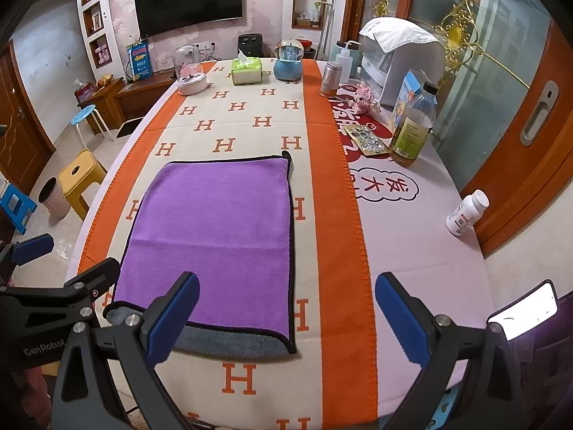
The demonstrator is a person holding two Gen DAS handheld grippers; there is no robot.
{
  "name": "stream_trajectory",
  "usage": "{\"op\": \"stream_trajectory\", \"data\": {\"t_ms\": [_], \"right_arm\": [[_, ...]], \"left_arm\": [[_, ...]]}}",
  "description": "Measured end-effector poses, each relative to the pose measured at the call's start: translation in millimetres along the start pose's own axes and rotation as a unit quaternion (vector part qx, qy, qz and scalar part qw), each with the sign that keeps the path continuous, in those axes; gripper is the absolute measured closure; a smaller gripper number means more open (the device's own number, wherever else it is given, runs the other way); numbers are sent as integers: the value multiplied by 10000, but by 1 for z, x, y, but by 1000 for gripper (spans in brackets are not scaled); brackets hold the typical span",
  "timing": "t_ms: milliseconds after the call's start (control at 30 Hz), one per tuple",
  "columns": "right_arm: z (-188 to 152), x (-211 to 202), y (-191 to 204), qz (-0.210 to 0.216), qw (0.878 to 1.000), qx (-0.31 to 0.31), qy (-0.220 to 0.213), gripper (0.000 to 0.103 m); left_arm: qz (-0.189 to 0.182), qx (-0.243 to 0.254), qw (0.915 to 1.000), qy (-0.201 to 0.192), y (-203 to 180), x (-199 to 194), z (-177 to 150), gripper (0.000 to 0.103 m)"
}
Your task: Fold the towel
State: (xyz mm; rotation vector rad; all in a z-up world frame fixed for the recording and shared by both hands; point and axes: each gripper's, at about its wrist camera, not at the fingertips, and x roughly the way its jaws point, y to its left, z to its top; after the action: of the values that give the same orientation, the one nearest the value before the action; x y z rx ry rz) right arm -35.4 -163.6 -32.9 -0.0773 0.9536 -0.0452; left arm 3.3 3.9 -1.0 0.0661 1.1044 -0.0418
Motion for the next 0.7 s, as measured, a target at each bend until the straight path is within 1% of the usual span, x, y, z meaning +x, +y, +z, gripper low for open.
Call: {"op": "stream_trajectory", "data": {"t_ms": [200,700], "right_arm": [[0,-1,13,7,9999,-110,-97,4],[3,-4,11,-9,9998,-138,-137,4]], "left_arm": [[15,-51,10000,-17,3,1,0,1],[64,-26,9998,-165,3,-8,1,1]]}}
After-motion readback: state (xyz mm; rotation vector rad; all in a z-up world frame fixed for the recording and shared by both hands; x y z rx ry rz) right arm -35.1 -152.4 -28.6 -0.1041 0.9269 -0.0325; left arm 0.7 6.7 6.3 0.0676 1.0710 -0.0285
